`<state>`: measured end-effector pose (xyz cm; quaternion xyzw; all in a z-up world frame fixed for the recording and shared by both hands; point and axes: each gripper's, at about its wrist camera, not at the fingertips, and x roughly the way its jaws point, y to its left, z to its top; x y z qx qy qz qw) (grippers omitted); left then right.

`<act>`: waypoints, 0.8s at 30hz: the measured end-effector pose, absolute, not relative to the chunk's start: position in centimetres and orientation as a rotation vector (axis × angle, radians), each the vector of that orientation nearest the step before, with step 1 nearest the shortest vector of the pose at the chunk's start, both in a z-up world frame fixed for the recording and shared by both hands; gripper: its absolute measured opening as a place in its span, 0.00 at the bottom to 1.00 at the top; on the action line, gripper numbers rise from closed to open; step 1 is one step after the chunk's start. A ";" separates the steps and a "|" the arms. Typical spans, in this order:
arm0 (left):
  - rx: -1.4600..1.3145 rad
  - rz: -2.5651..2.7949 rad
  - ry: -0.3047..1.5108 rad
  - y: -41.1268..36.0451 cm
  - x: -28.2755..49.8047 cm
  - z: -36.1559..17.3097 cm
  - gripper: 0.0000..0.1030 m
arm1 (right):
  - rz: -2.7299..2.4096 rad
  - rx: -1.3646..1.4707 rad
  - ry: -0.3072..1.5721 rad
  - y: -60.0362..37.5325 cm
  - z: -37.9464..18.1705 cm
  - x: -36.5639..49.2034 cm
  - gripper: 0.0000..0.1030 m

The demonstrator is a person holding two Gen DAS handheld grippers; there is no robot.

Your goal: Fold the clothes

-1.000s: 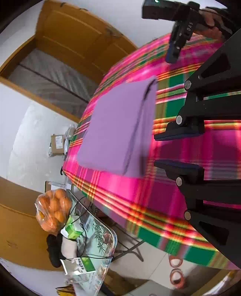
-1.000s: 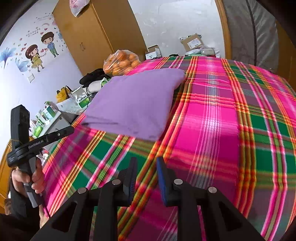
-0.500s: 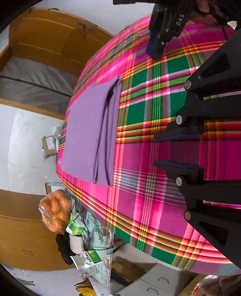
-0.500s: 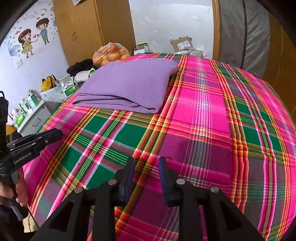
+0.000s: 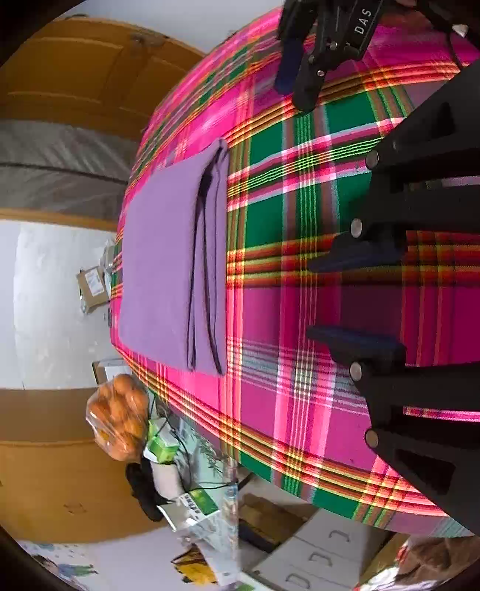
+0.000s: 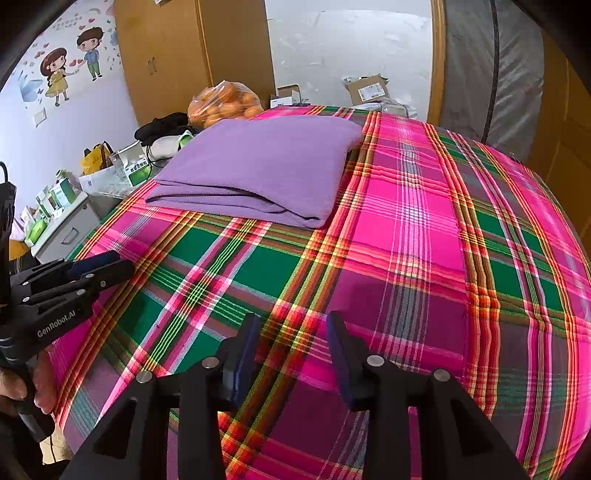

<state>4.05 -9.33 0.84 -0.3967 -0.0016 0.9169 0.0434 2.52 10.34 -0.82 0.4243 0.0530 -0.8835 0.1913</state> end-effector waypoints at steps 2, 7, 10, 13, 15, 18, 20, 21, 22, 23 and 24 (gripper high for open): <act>-1.218 2.798 0.026 -8.9 4.0 0.8 0.41 | -2.480 1.191 0.158 10.2 -0.9 2.5 0.40; -1.231 2.807 -0.001 -9.0 3.5 0.9 0.44 | -2.478 1.191 0.167 10.1 -0.9 2.5 0.41; -1.249 2.835 -0.011 -9.1 3.0 1.0 0.44 | -2.479 1.192 0.167 10.1 -0.9 2.4 0.41; -1.265 2.840 -0.003 -9.0 2.7 0.9 0.45 | -2.480 1.192 0.172 10.0 -0.9 2.4 0.42; -1.269 2.840 -0.008 -9.0 2.7 0.9 0.45 | -2.479 1.192 0.174 10.0 -0.9 2.3 0.43; -1.283 2.841 -0.011 -9.1 2.3 1.0 0.45 | -2.481 1.193 0.190 9.7 -0.9 2.3 0.46; -1.293 2.844 -0.013 -9.1 2.1 1.0 0.45 | -2.482 1.194 0.202 9.5 -0.9 2.3 0.47; -1.299 2.845 -0.015 -9.2 1.9 1.0 0.45 | -2.482 1.194 0.207 9.4 -0.9 2.3 0.48; -1.304 2.847 -0.016 -9.2 1.8 1.0 0.46 | -2.482 1.194 0.209 9.3 -0.9 2.3 0.48; -1.309 2.849 -0.017 -9.2 1.7 1.1 0.46 | -2.482 1.194 0.211 9.3 -0.9 2.3 0.48; -1.312 2.850 -0.018 -9.3 1.6 1.1 0.46 | -2.483 1.195 0.212 9.3 -0.9 2.2 0.48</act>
